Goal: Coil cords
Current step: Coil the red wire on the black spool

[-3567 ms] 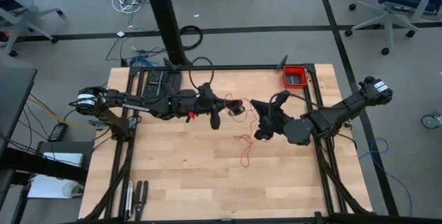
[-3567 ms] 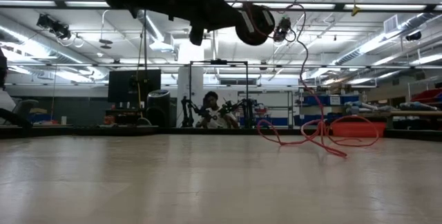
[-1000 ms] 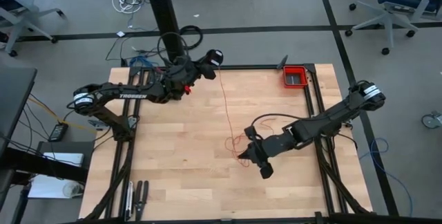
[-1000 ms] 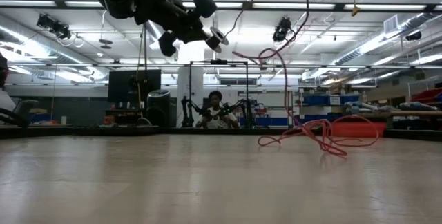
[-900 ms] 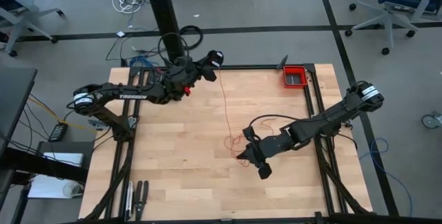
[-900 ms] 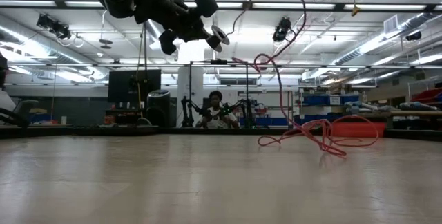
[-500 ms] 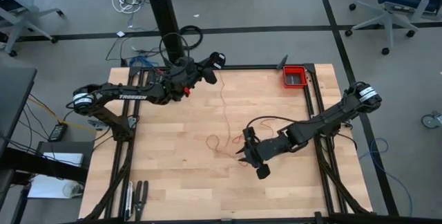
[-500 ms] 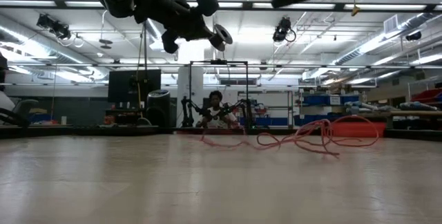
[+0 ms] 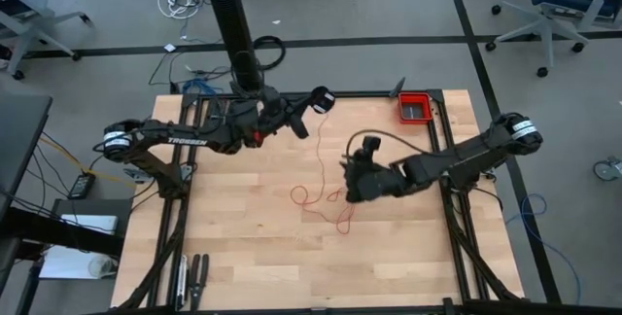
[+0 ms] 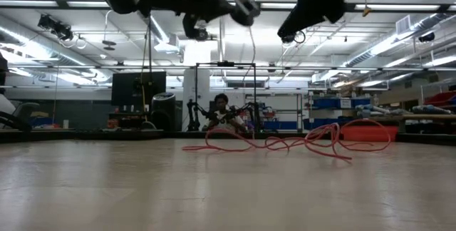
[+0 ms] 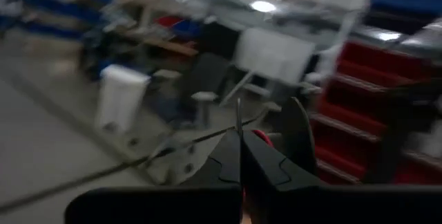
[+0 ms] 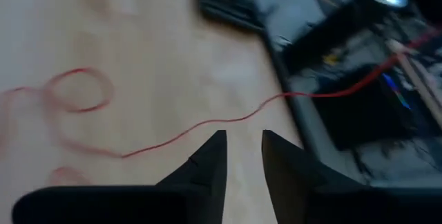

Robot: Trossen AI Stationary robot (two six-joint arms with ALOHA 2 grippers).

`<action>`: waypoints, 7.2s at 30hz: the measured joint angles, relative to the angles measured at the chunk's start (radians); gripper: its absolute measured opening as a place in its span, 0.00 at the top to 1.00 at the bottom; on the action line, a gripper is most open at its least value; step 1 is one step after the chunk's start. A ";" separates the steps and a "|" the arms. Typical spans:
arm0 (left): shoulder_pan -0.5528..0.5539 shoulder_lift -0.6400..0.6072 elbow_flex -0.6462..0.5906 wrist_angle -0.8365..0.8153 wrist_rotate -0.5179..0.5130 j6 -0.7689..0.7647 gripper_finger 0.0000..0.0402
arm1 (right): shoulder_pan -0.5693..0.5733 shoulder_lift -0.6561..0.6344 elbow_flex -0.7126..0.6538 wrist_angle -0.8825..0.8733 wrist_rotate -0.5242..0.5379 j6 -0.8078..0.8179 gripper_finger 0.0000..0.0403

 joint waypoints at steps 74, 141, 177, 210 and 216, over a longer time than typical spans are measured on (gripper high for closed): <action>-0.207 0.000 0.000 0.163 -0.096 0.173 0.99 | -0.292 -0.076 -0.449 0.937 -0.506 -0.113 1.00; -0.192 -0.011 0.061 -0.636 -0.093 0.201 0.99 | -0.171 -0.072 0.190 -0.158 -0.381 -0.182 1.00; -0.200 -0.136 -0.012 -0.281 -0.277 0.244 1.00 | -0.116 -0.076 -0.232 0.474 -0.332 -0.063 0.78; -0.239 -0.136 -0.015 -0.106 -0.280 0.250 1.00 | -0.232 -0.032 -0.370 0.680 -0.499 -0.019 0.76; -0.239 -0.136 -0.015 -0.105 -0.280 0.250 1.00 | -0.254 0.033 -0.369 0.783 -0.518 -0.035 0.77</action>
